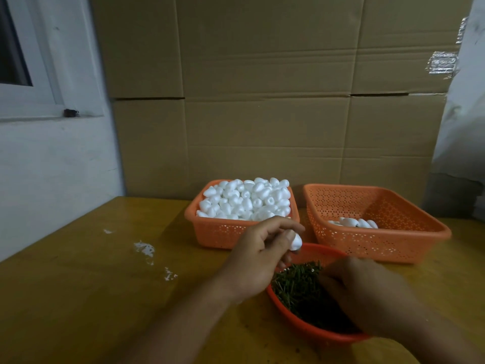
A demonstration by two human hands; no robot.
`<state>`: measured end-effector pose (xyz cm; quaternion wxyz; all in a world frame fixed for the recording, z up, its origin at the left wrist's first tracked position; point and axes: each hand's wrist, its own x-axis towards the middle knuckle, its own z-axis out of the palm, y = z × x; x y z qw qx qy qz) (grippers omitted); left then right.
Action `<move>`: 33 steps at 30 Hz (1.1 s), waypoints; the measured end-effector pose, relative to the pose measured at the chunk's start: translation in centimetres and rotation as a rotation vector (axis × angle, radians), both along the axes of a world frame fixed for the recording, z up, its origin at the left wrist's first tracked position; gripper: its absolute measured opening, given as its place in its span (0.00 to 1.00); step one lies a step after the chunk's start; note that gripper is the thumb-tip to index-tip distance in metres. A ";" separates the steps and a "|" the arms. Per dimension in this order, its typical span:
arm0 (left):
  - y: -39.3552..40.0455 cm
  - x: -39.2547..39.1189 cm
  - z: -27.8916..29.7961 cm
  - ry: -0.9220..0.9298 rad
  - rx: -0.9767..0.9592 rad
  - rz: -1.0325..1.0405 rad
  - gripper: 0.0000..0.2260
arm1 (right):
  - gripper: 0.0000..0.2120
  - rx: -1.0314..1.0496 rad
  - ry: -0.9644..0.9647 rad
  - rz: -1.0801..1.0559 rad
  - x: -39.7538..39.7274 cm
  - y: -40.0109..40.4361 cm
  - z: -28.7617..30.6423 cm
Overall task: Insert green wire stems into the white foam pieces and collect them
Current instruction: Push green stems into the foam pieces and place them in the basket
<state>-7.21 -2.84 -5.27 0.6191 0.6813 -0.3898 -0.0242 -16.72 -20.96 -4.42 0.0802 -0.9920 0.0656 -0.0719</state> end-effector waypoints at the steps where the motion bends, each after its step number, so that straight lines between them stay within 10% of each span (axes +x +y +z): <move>1: 0.1 0.0 0.1 0.108 -0.042 -0.064 0.09 | 0.19 -0.014 0.033 -0.003 0.0 0.3 0.1; 16: 0.1 -0.2 -0.4 0.362 -0.187 -0.146 0.08 | 0.09 -0.044 0.115 0.014 0.9 1.6 -0.4; 33: 0.2 -0.6 0.3 0.507 -0.220 -0.116 0.12 | 0.07 0.440 -0.476 0.181 -0.2 0.9 -0.2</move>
